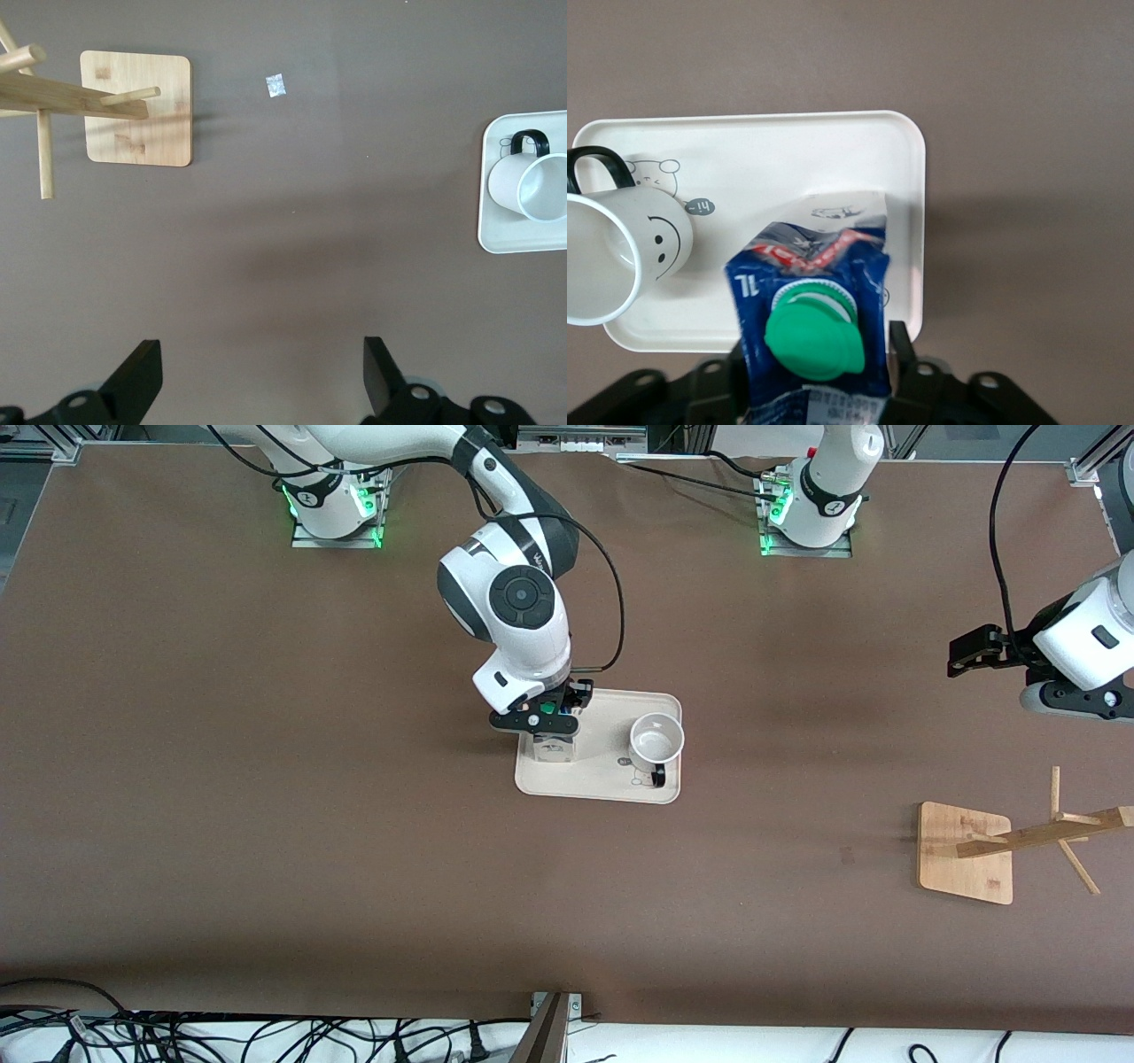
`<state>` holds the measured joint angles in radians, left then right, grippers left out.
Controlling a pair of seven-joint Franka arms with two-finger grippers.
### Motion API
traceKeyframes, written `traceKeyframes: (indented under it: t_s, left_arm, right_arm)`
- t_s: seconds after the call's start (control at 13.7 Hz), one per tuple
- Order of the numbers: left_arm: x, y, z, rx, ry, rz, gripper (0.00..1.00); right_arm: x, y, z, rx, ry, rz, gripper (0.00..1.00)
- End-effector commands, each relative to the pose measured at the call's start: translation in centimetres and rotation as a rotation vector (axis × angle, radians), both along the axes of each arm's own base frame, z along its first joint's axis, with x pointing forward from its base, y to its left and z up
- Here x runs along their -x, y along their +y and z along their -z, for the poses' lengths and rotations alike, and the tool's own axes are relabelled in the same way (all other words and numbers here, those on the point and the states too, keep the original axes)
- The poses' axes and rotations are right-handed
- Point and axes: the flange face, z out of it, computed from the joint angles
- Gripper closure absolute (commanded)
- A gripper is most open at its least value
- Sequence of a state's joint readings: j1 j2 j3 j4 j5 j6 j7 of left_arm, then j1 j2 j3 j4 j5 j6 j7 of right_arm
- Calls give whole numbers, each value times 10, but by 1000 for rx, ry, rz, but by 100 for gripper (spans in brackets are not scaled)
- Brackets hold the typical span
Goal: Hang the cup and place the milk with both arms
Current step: 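Grasp the blue milk carton with the right gripper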
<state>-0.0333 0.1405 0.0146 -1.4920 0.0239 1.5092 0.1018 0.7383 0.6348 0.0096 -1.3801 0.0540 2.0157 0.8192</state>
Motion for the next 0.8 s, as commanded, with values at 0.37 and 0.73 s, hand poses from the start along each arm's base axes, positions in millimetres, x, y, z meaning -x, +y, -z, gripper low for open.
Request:
traceKeyframes:
  t_s: [0.37,0.73]
  left_arm:
    - [-16,-3,-1,0,-4,-3,0]
    - [-22,-5,0,-1,-9,-30,0]
  right_arm:
    - [-20,-22,-33,-24,-36,19,81]
    - [-56,-109,-83,-6,6,-137,81]
